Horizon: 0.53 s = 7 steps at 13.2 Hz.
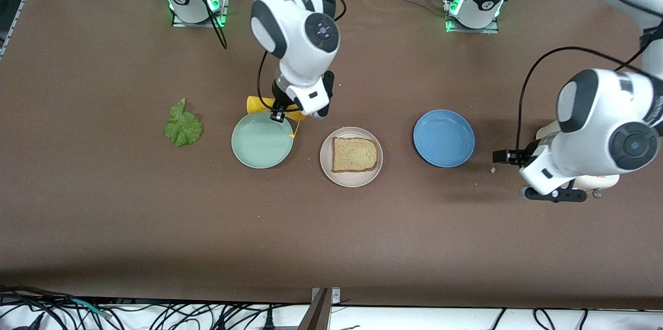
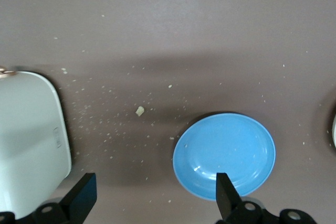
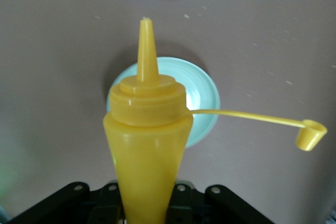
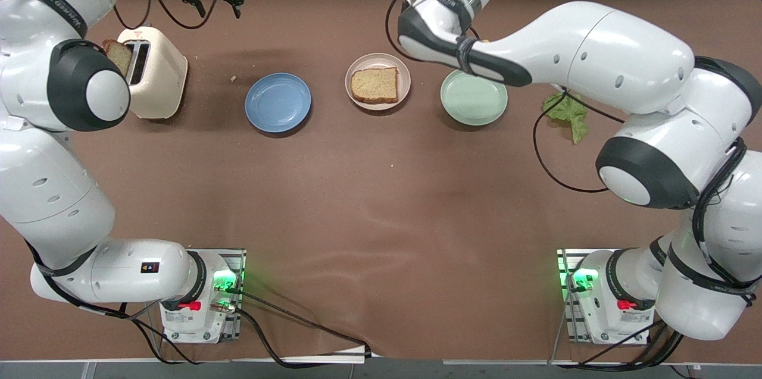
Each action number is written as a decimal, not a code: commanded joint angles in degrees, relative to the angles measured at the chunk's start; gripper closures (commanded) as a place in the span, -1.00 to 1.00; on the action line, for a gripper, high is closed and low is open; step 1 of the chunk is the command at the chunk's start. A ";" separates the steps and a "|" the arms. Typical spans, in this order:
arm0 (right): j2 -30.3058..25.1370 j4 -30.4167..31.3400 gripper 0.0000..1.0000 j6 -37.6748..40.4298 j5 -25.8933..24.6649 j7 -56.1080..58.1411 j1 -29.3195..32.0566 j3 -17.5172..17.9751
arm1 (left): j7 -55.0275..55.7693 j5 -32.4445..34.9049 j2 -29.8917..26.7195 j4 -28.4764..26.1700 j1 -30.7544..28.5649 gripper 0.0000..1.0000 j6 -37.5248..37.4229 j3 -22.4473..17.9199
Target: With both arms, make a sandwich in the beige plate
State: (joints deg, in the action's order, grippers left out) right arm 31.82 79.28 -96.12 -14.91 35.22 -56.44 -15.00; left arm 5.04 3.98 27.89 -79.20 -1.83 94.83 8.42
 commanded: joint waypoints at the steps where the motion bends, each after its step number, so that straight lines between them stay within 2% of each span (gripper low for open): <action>1: 2.97 -2.64 1.00 0.67 -7.74 -4.52 -3.67 -0.73 | -1.70 1.73 -4.32 -0.79 -1.76 -1.00 -2.28 0.55; 7: 11.14 -8.35 1.00 0.85 -19.43 -10.68 -9.21 -0.73 | -1.70 1.73 -6.52 -0.79 -2.82 -1.00 -3.68 0.46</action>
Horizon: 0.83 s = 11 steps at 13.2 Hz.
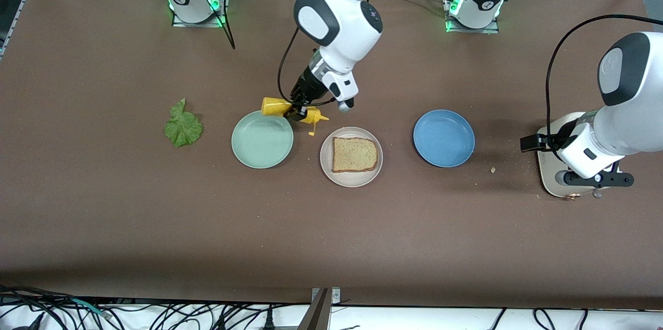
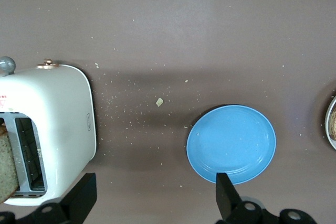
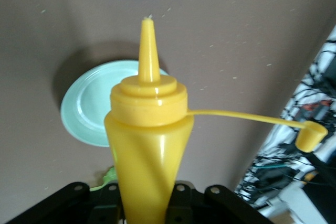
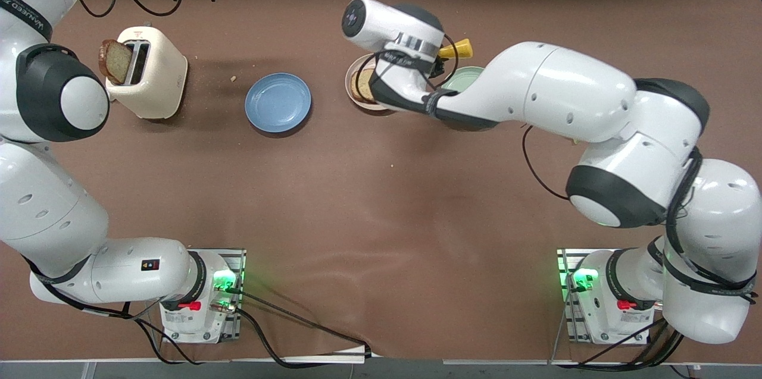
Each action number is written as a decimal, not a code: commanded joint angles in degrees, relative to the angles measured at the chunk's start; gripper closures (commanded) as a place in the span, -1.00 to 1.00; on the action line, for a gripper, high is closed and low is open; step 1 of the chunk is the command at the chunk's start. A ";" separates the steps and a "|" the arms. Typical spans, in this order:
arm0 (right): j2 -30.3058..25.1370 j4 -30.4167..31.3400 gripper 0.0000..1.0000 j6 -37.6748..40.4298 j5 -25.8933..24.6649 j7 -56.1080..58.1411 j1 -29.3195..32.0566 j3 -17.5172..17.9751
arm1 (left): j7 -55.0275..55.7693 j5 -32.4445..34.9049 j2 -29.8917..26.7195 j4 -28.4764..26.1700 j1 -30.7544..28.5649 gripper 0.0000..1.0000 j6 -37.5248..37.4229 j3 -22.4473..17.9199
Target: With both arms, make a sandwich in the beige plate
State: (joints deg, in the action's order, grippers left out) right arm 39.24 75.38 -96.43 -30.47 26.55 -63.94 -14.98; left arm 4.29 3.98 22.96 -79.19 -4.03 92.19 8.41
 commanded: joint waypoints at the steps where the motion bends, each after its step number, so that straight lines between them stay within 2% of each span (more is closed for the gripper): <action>1: 4.26 -4.45 1.00 1.33 -4.50 -2.81 -2.32 -0.67 | -0.95 1.82 -1.78 -0.79 -0.71 -1.00 -1.14 0.46; 3: 5.23 -4.19 1.00 1.60 -4.69 -5.44 -3.65 -0.75 | -0.95 1.82 -1.96 -0.79 -1.41 -1.00 -1.14 0.46; 6: 4.71 -4.37 1.00 1.51 -2.94 -4.93 -1.90 -1.10 | -0.95 1.82 -2.31 -0.79 -1.94 -1.00 -1.14 0.46; 8: 4.35 -4.45 1.00 1.60 5.03 -2.92 0.39 -1.71 | -1.04 1.82 -2.57 -0.79 -2.73 -1.00 -1.14 0.46; 11: 2.25 -4.54 1.00 1.16 12.16 0.34 2.49 -3.21 | -1.48 1.82 -2.75 -0.79 -2.91 -1.00 -1.14 0.38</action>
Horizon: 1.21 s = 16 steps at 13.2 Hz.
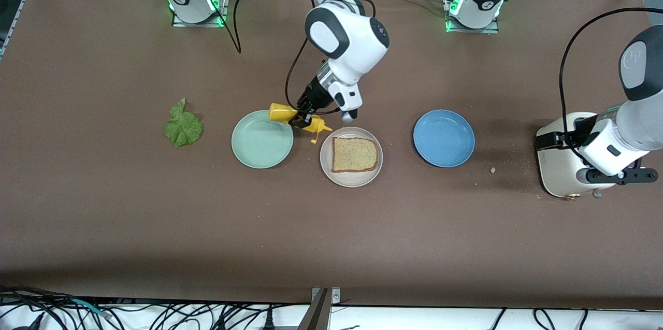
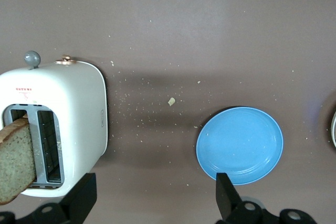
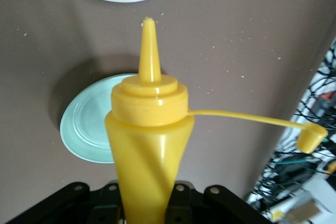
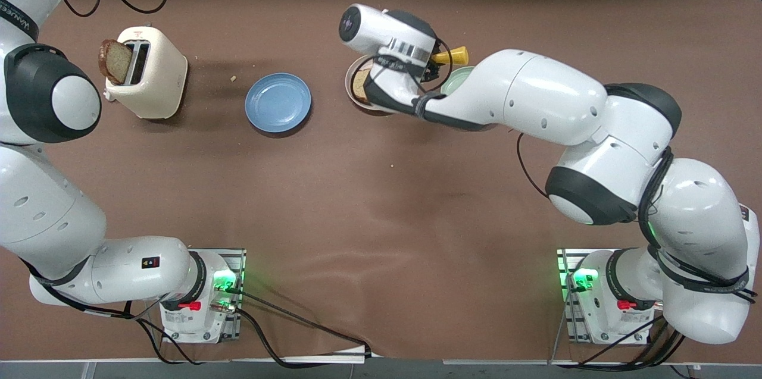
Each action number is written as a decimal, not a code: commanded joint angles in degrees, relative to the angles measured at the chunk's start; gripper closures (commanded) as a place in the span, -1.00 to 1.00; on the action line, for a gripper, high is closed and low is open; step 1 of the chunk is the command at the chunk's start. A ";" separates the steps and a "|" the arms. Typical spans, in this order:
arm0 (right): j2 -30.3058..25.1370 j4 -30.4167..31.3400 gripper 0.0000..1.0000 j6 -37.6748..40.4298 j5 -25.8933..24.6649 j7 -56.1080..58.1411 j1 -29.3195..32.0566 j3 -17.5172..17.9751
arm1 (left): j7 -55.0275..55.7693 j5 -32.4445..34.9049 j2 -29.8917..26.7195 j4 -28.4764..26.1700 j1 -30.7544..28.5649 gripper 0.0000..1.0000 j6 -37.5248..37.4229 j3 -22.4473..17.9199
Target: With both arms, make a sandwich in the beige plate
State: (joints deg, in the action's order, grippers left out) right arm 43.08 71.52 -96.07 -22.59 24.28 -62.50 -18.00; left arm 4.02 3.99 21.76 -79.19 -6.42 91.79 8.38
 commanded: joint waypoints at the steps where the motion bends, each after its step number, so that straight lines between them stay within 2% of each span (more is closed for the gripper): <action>1: -3.07 -0.68 1.00 0.80 8.23 3.22 2.45 -0.11 | -1.21 1.81 -1.54 -0.79 -0.70 -1.00 -0.74 0.41; 2: -4.74 -0.59 1.00 0.80 12.09 4.36 3.77 0.07 | -1.29 1.81 -1.54 -0.79 -0.70 -1.00 -0.74 0.41; 5: -8.79 0.37 1.00 1.33 19.31 11.03 7.90 -0.37 | -1.29 1.90 -1.54 -0.79 -1.22 -1.00 -0.74 0.41; 8: -12.39 3.35 1.00 1.33 31.70 19.02 15.19 -0.46 | -1.30 1.90 -1.54 -0.79 -1.49 -1.00 -0.74 0.41; 10: -13.37 3.71 1.00 1.33 35.06 24.72 19.32 -0.55 | -1.21 1.90 -1.54 -0.79 -1.49 -1.00 -0.74 0.50; 11: -13.55 4.06 1.00 1.50 38.81 27.98 21.08 -0.55 | -1.21 1.90 -1.45 -0.79 -1.49 -1.00 -0.74 0.59; 14: -13.99 5.47 1.00 7.98 48.05 38.87 27.58 -1.33 | -1.21 1.81 -1.54 -0.79 -1.40 -1.00 -0.74 0.67; 16: -13.99 8.09 1.00 10.99 56.22 49.31 33.03 -1.25 | -1.21 1.82 -1.54 -0.79 -1.40 -1.00 -0.74 0.76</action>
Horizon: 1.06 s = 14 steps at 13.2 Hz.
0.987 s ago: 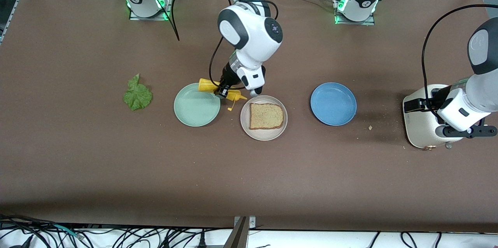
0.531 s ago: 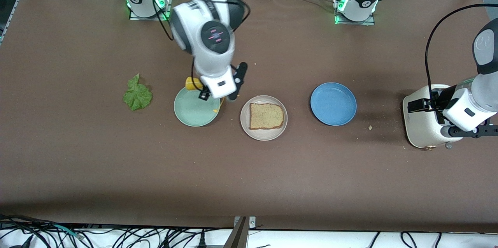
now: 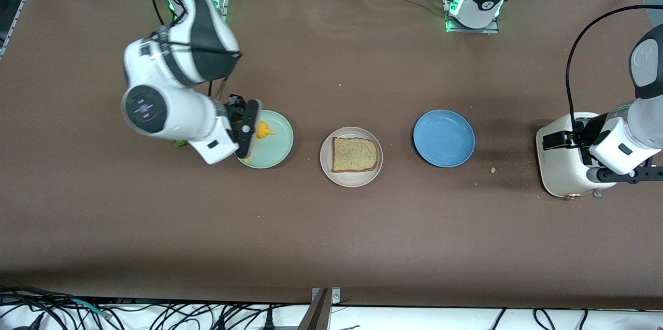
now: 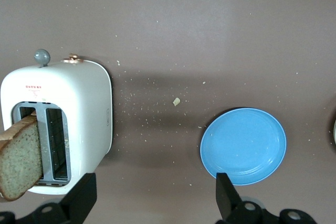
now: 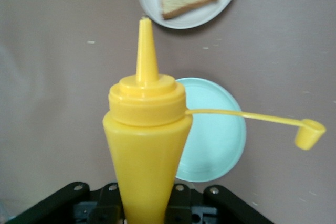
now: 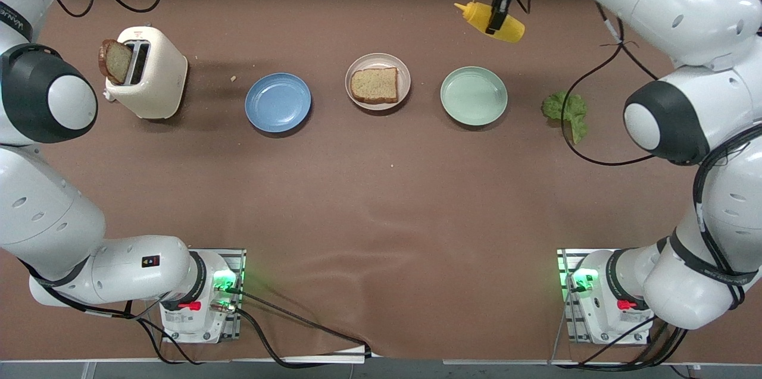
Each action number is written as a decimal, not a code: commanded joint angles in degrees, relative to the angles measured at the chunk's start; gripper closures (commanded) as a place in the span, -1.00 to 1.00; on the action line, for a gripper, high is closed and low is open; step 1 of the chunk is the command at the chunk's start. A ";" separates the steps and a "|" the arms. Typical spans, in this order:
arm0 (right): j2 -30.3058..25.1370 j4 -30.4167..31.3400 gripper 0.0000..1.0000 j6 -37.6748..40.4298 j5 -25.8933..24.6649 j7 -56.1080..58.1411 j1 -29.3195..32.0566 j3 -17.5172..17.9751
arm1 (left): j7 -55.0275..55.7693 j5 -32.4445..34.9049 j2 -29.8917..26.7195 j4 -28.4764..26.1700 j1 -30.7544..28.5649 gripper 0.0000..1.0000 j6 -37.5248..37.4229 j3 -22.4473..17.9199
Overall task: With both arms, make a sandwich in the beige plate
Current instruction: 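Carry the mustard bottle back beside the lettuce with the right gripper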
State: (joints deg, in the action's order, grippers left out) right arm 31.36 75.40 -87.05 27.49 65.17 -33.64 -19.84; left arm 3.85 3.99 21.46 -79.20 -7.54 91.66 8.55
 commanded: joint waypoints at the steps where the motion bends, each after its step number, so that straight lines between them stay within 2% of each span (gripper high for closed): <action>1: -2.26 5.53 1.00 2.23 9.22 13.87 6.89 0.60 | -1.04 1.90 -1.16 -0.78 -0.28 -1.00 -0.61 0.59; 5: -1.48 15.80 1.00 5.21 23.80 32.61 16.74 0.68 | -1.04 1.90 -1.16 -0.78 -0.28 -1.00 -0.61 0.59; 6: -0.52 17.22 1.00 5.92 25.67 37.35 18.07 0.77 | -1.04 1.90 -1.16 -0.78 -0.28 -1.00 -0.52 0.59; 14: 7.31 19.68 1.00 10.58 32.09 70.05 25.11 0.95 | -1.04 1.90 -1.07 -0.78 -0.37 -1.00 -0.43 0.50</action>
State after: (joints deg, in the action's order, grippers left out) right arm 37.81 93.52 -78.00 57.29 128.47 -10.58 -19.75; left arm 3.83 3.99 21.44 -79.27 -7.54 91.65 8.65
